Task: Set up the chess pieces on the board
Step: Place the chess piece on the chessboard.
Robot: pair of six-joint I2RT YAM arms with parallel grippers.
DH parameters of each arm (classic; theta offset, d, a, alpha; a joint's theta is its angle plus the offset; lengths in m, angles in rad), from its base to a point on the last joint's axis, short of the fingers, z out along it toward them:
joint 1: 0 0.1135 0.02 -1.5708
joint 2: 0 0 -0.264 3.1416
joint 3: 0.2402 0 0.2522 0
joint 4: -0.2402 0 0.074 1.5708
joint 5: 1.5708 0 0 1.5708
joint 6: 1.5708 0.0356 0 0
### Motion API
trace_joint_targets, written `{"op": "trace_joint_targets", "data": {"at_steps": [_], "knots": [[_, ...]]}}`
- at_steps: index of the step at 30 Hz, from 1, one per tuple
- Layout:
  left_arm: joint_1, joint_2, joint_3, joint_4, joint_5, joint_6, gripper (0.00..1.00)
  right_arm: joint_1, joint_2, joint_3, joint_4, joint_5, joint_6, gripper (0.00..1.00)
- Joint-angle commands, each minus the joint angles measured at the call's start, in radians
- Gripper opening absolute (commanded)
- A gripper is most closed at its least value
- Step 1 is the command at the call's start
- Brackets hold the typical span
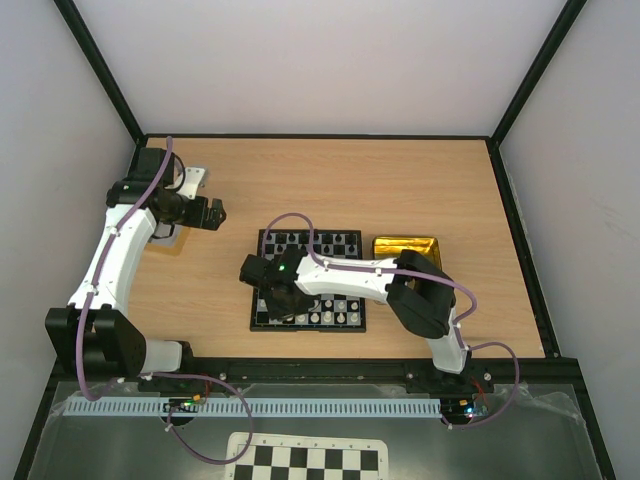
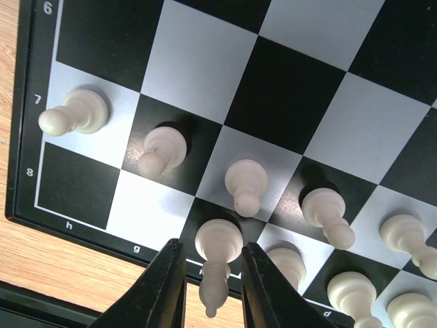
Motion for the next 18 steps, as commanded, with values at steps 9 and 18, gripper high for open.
{"op": "trace_joint_targets", "data": {"at_steps": [9, 18], "knots": [[0.006, -0.012, 0.019, -0.014, 0.009, -0.005, 0.99, -0.012, -0.018, 0.054, -0.077, 0.036, -0.018, 0.24], [0.006, -0.009, 0.026, -0.023, 0.005, -0.002, 0.99, -0.080, -0.127, 0.103, -0.172, 0.130, -0.016, 0.26]]}}
